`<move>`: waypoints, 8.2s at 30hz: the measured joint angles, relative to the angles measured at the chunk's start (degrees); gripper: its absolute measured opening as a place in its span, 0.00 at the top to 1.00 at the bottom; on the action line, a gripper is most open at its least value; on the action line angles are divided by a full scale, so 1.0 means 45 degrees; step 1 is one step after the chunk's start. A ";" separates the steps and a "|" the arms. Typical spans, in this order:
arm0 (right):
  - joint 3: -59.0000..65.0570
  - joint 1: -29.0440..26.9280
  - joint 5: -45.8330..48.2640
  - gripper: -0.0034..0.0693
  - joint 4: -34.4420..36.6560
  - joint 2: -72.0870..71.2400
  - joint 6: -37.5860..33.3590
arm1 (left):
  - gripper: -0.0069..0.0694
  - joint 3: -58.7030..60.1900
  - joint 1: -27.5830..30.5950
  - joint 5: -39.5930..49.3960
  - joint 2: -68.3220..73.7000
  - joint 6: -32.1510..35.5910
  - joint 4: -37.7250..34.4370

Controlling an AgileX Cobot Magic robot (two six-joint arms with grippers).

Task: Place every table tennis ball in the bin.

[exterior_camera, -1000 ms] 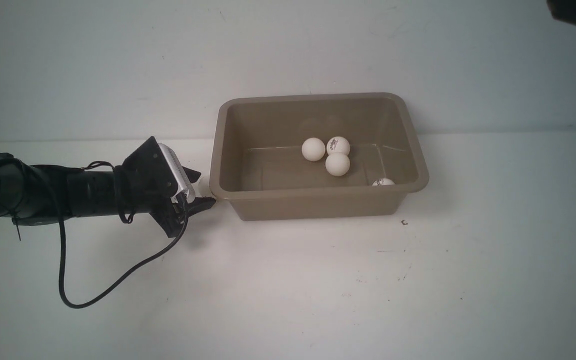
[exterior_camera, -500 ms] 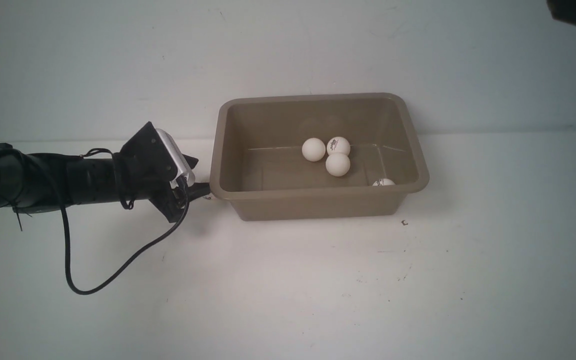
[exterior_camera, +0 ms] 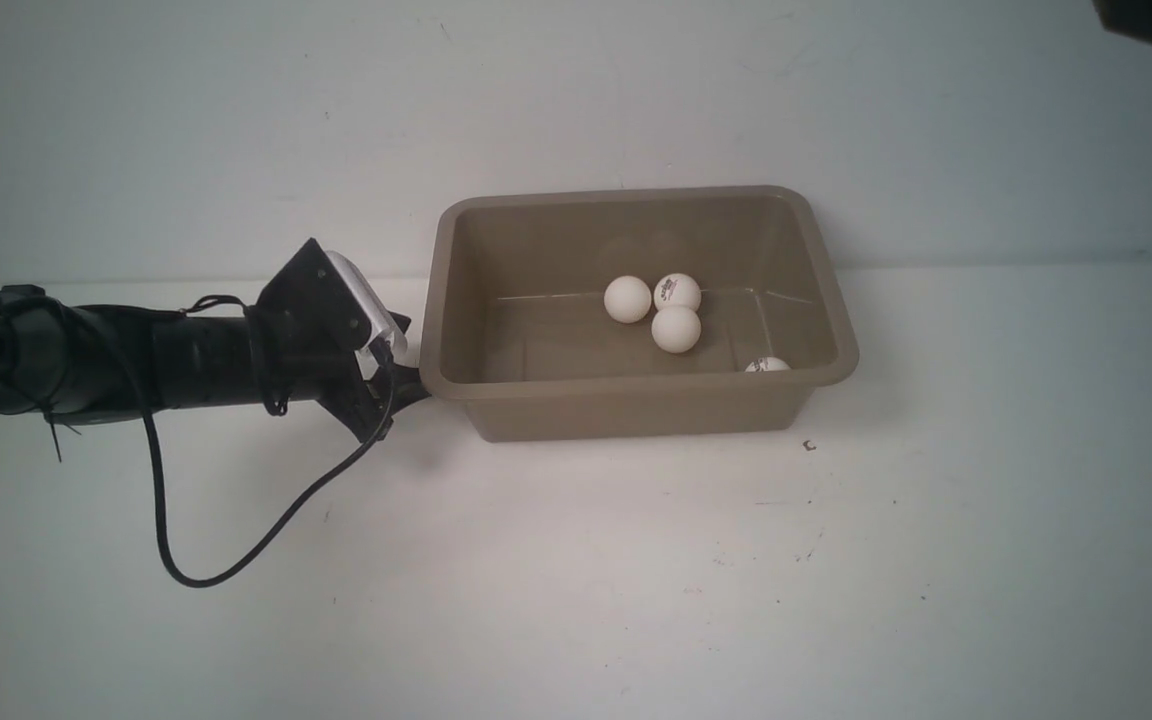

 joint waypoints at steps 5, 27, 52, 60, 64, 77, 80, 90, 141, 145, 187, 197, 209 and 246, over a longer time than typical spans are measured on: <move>0.0000 0.0000 0.0000 0.25 -0.0053 0.0000 0.0000 | 0.25 -0.0167 -0.0071 -0.0225 0.0290 0.0000 0.0000; 0.0000 0.0000 0.0000 0.25 -0.0030 0.0000 0.0016 | 0.44 -0.0538 -0.0160 -0.0500 0.0749 0.0097 -0.0005; 0.0000 0.0000 0.0000 0.25 -0.0016 0.0000 0.0040 | 0.47 -0.1154 -0.0538 -0.0609 0.1217 -0.0212 -0.0034; 0.0000 0.0000 -0.0075 0.25 -0.0016 0.0000 0.0040 | 0.47 -0.1154 0.0217 -0.0855 0.0464 -0.0756 0.0006; 0.0000 0.0000 -0.0091 0.25 -0.0016 0.0000 0.0040 | 0.47 -0.1154 0.0491 -0.0262 -0.0280 -0.1560 0.0105; 0.0000 0.0000 -0.0192 0.25 -0.0043 0.0000 0.0040 | 0.47 -0.1154 -0.0161 0.2796 -0.1017 -0.1254 0.0148; 0.0000 0.0000 -0.0342 0.25 -0.0043 0.0108 0.0040 | 0.47 -0.1154 -0.0740 0.2751 -0.0843 -0.0353 0.0148; 0.0000 0.0000 -0.0367 0.25 -0.0020 0.0546 0.0045 | 0.30 -0.1193 -0.1240 0.0886 -0.0899 -0.0576 0.0196; 0.0000 0.0000 -0.0013 0.25 -0.0116 0.0521 -0.0062 | 0.35 -0.4856 -0.0206 0.0092 0.3152 -0.2083 0.0145; 0.0000 0.0000 -0.0013 0.25 -0.0116 0.0521 -0.0182 | 0.35 -0.5041 -0.0206 0.0103 0.3494 -0.2170 0.0145; 0.0000 0.0000 -0.0085 0.25 0.0193 0.0521 -0.0239 | 0.36 -0.5515 -0.2024 0.2494 0.1520 -0.7858 0.4902; 0.0000 0.0000 -0.0541 0.25 0.0070 0.0501 -0.0239 | 0.11 -0.5734 -0.2107 0.0880 -0.0351 -1.2062 0.7459; -0.0010 0.0000 0.0092 0.25 -0.0964 -0.3330 0.2283 | 0.16 -0.5818 -0.2107 -0.0594 -0.3392 -1.4789 1.0120; 1.4513 0.0000 -0.0752 0.25 0.2535 -1.2071 0.3068 | 0.16 -0.5818 -0.2107 -0.0891 -0.4880 -1.3711 0.6209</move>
